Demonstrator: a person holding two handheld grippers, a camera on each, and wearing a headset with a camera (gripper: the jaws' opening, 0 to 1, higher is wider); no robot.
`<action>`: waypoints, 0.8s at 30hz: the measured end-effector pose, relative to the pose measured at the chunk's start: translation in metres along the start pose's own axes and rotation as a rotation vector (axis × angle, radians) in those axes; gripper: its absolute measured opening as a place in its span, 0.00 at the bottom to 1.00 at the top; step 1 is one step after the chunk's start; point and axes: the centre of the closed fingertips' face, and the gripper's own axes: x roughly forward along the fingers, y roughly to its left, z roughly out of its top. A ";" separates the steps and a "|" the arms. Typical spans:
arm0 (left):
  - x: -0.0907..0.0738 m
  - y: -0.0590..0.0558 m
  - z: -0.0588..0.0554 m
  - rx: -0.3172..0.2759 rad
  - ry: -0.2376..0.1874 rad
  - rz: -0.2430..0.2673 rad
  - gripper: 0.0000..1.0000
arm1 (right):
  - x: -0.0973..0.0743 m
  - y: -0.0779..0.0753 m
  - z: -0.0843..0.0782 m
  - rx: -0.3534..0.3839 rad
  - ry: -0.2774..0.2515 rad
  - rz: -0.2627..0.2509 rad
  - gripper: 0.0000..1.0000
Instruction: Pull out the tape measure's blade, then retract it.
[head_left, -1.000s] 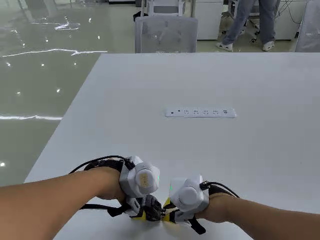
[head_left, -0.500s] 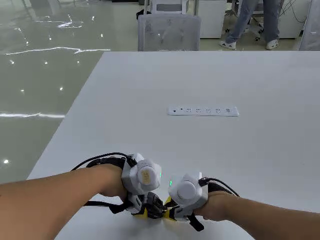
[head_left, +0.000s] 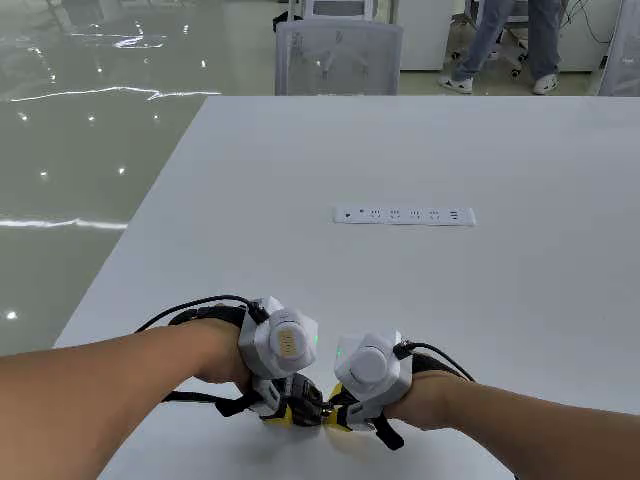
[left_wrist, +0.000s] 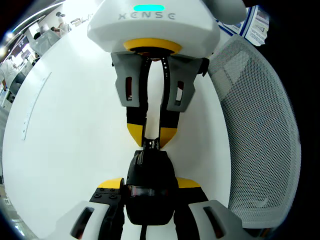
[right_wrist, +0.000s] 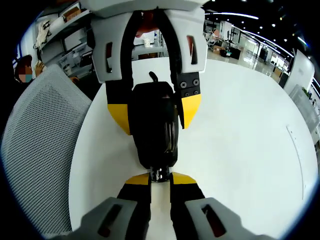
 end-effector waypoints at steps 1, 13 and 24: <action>0.000 0.000 0.000 -0.001 -0.006 0.002 0.35 | -0.002 0.000 -0.002 -0.002 0.004 0.000 0.12; 0.000 0.000 0.000 -0.008 -0.013 0.002 0.35 | -0.010 -0.002 -0.014 0.012 0.027 0.002 0.12; 0.001 0.001 0.000 -0.009 -0.012 0.004 0.35 | -0.012 -0.003 -0.018 0.010 0.032 0.004 0.12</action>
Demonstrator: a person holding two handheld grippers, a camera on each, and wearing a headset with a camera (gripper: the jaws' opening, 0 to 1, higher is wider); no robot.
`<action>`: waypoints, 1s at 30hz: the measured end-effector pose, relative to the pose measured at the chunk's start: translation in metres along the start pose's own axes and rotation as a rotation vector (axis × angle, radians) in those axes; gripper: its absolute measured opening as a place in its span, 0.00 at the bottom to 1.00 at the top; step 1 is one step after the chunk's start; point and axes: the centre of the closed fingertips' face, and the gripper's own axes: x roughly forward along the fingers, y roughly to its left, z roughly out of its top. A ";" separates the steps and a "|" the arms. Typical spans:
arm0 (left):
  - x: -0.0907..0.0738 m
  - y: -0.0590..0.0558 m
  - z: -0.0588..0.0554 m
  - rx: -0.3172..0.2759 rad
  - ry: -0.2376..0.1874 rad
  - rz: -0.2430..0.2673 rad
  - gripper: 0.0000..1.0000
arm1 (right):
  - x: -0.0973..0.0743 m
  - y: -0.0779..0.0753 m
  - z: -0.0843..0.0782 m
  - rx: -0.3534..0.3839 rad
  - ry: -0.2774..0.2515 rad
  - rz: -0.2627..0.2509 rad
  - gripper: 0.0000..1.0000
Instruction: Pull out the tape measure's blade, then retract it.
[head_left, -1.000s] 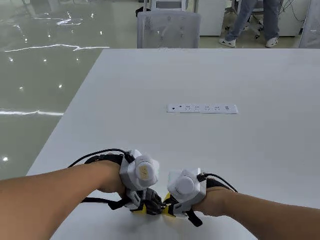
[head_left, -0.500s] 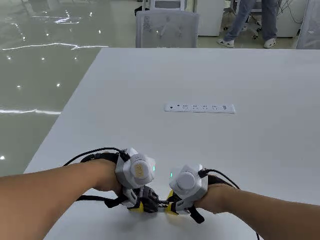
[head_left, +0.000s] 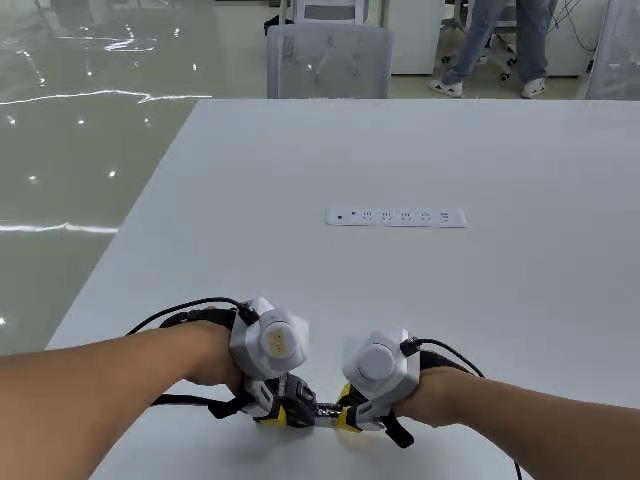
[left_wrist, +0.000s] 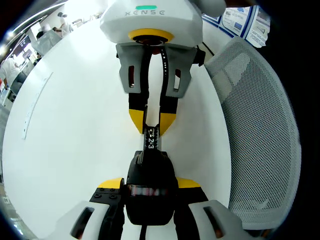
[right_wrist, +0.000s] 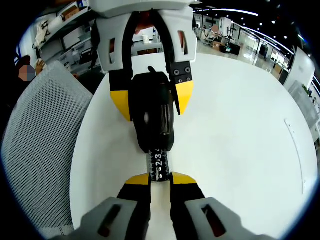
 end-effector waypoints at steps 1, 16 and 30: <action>0.000 0.000 0.000 -0.001 -0.001 0.000 0.35 | 0.000 0.000 0.000 -0.002 0.001 -0.001 0.12; 0.000 0.000 0.001 -0.001 0.001 0.002 0.35 | -0.007 -0.002 -0.012 -0.004 0.024 -0.006 0.12; 0.000 0.000 0.001 -0.003 0.002 0.005 0.35 | -0.010 -0.002 -0.016 -0.001 0.034 -0.004 0.12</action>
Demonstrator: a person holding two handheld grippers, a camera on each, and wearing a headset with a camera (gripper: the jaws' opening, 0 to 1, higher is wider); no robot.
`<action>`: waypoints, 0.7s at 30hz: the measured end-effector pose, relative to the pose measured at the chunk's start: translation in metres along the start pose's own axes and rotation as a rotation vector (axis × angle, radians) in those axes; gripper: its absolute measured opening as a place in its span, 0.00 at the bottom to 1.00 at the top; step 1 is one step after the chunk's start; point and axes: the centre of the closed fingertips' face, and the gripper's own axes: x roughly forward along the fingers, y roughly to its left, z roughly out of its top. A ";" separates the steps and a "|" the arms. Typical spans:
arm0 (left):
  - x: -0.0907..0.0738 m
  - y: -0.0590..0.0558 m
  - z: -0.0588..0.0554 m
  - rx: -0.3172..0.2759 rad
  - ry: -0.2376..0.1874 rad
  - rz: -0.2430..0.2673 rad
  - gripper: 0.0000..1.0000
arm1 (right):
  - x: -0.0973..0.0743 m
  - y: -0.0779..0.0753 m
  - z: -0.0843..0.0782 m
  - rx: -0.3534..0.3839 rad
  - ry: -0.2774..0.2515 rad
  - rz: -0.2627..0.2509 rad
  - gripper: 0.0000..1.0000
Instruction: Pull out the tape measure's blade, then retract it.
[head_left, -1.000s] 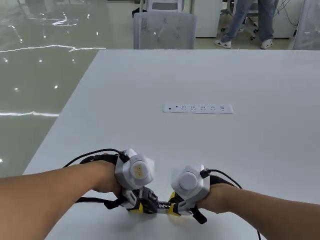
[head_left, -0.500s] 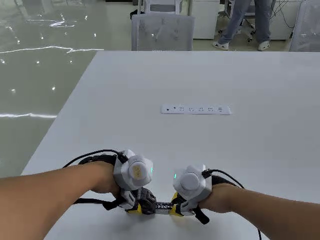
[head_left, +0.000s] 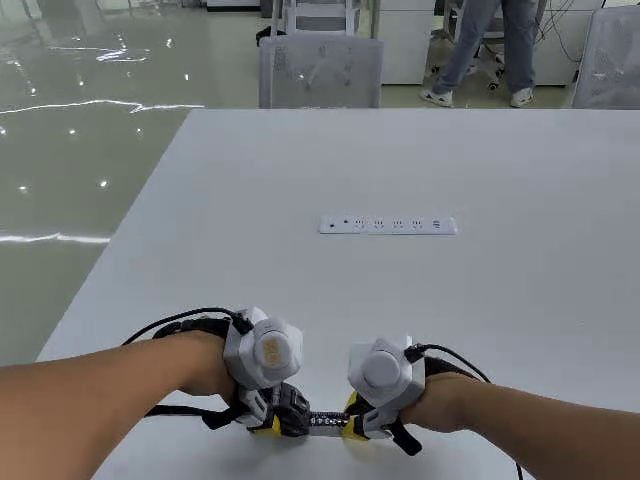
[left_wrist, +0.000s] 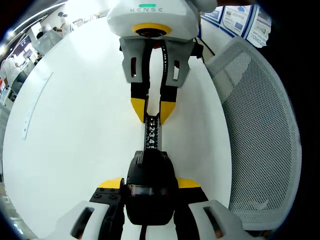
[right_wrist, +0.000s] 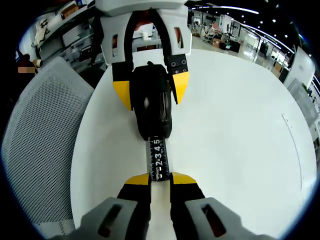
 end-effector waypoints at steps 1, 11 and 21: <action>0.000 0.000 0.000 0.000 -0.001 0.001 0.35 | 0.000 0.000 0.000 0.001 0.000 0.001 0.12; 0.000 0.001 0.000 -0.011 -0.009 0.005 0.35 | -0.004 -0.001 -0.005 0.007 0.009 0.001 0.12; -0.001 0.001 -0.001 -0.005 -0.015 0.009 0.35 | -0.009 -0.004 -0.013 0.009 0.024 -0.004 0.12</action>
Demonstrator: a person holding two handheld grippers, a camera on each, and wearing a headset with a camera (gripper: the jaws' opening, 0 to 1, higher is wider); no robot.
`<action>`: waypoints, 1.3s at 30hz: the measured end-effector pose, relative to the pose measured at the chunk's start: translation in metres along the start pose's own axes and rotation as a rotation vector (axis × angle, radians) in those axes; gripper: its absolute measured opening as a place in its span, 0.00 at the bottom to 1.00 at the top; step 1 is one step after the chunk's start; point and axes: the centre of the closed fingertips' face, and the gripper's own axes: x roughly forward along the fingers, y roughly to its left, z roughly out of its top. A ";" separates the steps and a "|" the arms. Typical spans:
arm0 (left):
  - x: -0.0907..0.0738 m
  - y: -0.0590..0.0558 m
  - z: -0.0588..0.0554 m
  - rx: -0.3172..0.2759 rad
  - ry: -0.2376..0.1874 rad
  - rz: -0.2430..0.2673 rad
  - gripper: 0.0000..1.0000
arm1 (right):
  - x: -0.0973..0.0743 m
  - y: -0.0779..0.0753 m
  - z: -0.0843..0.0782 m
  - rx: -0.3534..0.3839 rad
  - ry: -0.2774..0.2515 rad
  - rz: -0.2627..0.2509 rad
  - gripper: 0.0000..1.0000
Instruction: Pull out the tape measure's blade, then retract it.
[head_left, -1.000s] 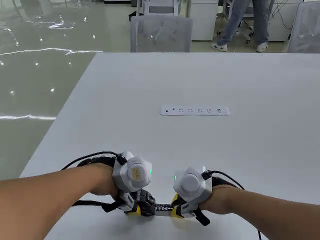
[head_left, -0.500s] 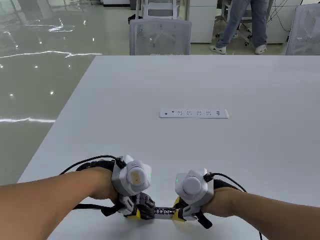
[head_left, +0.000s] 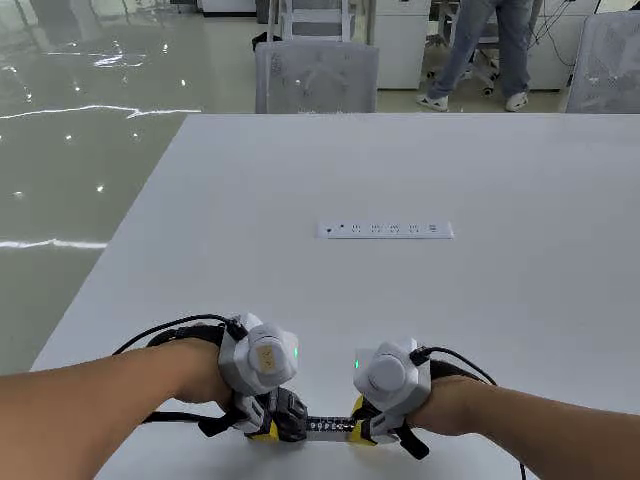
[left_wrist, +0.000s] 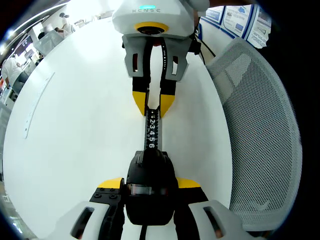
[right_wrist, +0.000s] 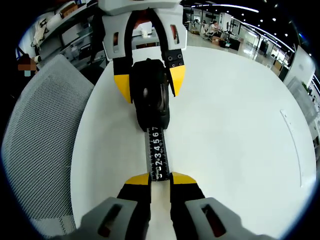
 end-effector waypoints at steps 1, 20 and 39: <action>0.000 0.000 0.000 0.000 -0.001 0.001 0.35 | -0.001 0.000 -0.001 0.001 0.001 -0.001 0.12; 0.000 0.001 0.001 -0.003 0.002 0.002 0.35 | -0.015 -0.004 -0.022 0.019 0.023 -0.007 0.12; 0.000 0.000 0.001 -0.006 0.002 0.004 0.35 | -0.026 -0.007 -0.040 0.030 0.040 -0.009 0.12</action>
